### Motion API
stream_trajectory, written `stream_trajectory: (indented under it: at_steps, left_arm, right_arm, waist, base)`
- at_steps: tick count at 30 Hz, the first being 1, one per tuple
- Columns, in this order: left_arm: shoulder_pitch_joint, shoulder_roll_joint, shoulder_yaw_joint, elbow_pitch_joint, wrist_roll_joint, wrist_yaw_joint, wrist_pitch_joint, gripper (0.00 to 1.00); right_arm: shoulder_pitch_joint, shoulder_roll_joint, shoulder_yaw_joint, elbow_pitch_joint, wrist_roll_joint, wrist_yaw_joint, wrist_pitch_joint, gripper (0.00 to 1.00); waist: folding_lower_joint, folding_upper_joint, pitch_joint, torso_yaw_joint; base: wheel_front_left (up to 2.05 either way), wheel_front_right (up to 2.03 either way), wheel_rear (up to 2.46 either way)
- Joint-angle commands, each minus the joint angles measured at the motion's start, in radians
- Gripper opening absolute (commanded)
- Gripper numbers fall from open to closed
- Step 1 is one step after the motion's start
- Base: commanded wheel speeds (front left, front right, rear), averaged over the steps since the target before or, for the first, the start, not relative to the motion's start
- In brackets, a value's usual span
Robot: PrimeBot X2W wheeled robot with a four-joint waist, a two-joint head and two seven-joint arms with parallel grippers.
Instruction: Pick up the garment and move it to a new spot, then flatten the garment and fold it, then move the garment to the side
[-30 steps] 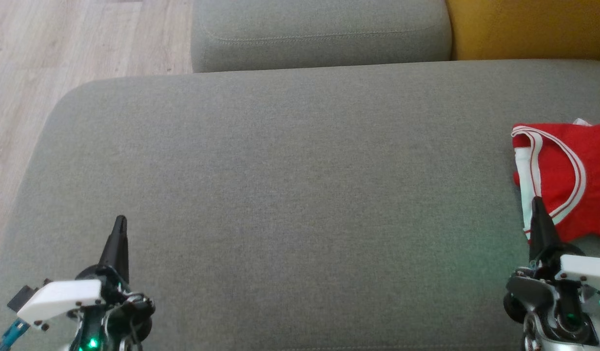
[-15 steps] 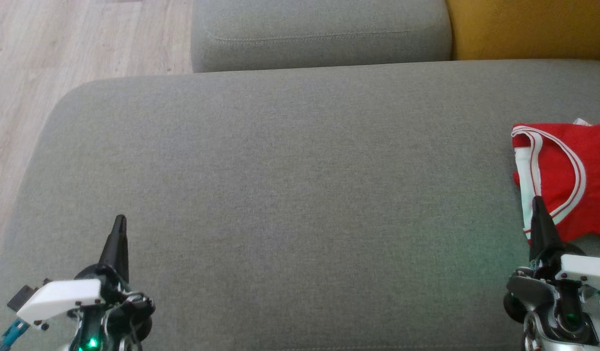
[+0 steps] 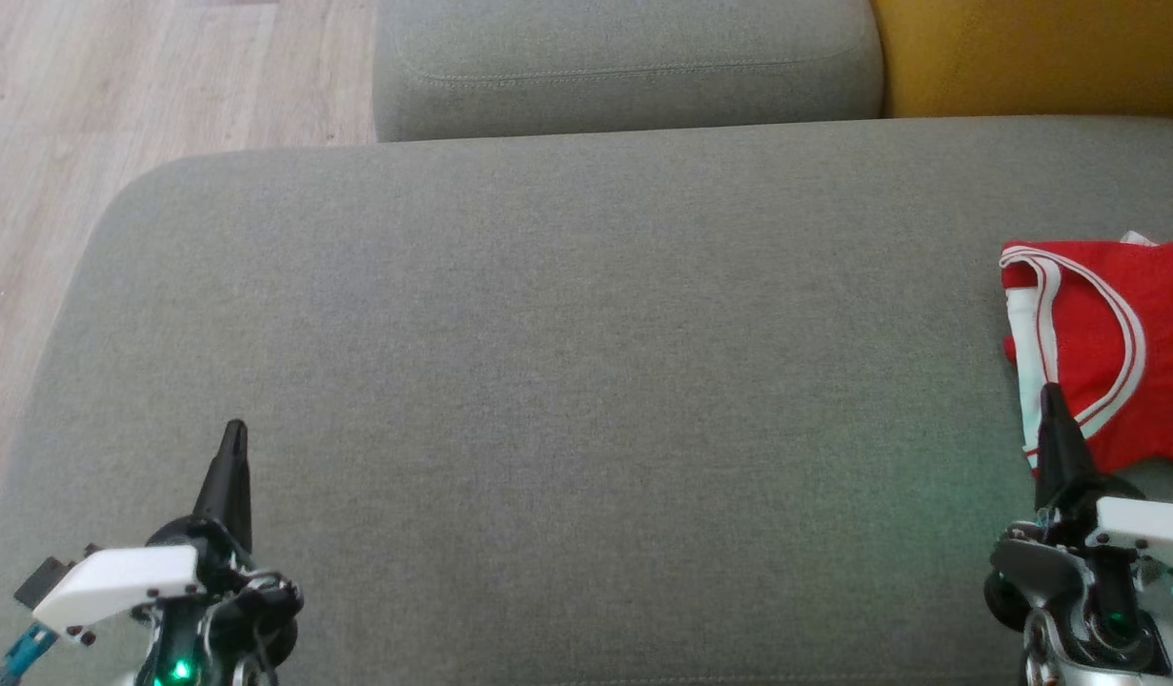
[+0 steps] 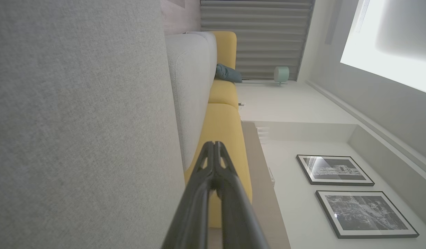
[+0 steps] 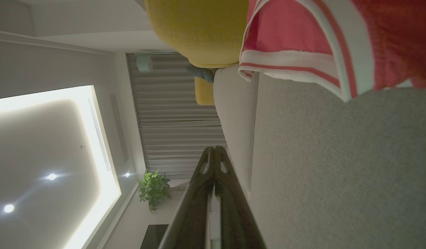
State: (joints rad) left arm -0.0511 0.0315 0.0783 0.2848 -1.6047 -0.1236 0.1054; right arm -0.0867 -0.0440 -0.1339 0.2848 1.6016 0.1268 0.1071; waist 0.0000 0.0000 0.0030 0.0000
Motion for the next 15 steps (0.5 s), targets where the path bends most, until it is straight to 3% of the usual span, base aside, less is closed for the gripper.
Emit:
stream_trajectory:
  at_steps: [1,15]
  left_arm:
    - [-0.057,0.019,0.035,-0.039,-0.004,-0.007,0.008,0.0]
    - [-0.057,0.019,0.035,-0.04,-0.004,-0.007,0.008,0.0]
  right_arm:
    - [-0.021,-0.006,0.02,-0.04,0.007,0.004,0.006,0.0]
    - [-0.021,-0.006,0.02,-0.04,0.007,0.004,0.006,0.0]
  waist:
    - [0.0,0.0,0.0,0.0]
    - [0.0,0.0,0.0,0.0]
  base:
    - [0.0,0.0,0.0]
    - [0.0,0.0,0.0]
